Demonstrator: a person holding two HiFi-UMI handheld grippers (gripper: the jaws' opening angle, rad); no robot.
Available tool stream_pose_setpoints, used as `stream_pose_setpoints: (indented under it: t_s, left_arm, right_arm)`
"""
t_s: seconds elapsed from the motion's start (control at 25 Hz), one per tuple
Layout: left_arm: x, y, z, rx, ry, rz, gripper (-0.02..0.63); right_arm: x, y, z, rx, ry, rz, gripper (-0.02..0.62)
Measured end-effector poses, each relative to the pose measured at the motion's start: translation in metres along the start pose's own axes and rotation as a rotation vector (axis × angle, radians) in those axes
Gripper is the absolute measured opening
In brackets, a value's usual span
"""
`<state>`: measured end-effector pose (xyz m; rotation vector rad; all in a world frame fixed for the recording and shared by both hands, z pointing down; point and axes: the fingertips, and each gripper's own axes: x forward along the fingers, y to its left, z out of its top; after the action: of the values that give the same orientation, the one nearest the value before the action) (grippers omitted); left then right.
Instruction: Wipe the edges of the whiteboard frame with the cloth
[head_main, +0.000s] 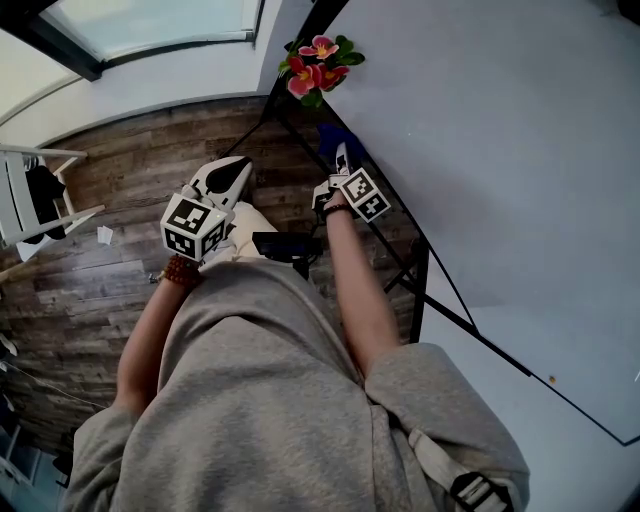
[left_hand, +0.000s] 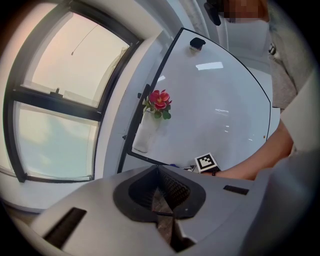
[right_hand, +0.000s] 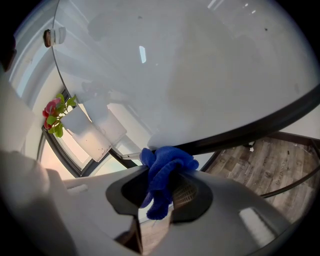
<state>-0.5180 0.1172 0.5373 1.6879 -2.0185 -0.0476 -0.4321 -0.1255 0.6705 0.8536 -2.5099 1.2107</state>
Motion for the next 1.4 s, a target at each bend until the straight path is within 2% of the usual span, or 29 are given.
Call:
stream_pose_setpoints:
  t_s: [0.56,0.96,1.16,1.4]
  left_arm:
    - [0.004,0.023,0.009,0.046,0.037,-0.003,0.009]
    - [0.014,0.037,0.019,0.123,0.081,-0.031,0.009]
    - [0.021,0.040,0.020,0.136,0.092,-0.054,0.009]
    - [0.018,0.048,0.020,0.132,0.101,-0.047,0.009]
  right_arm:
    - [0.029,0.031,-0.009,0.014,-0.003,0.054,0.107]
    - [0.051,0.053,-0.014,0.035,-0.005,0.091,0.106]
    - [0.062,0.066,-0.018,0.040,0.015,0.129,0.107]
    - [0.076,0.076,-0.021,0.064,0.013,0.136,0.107]
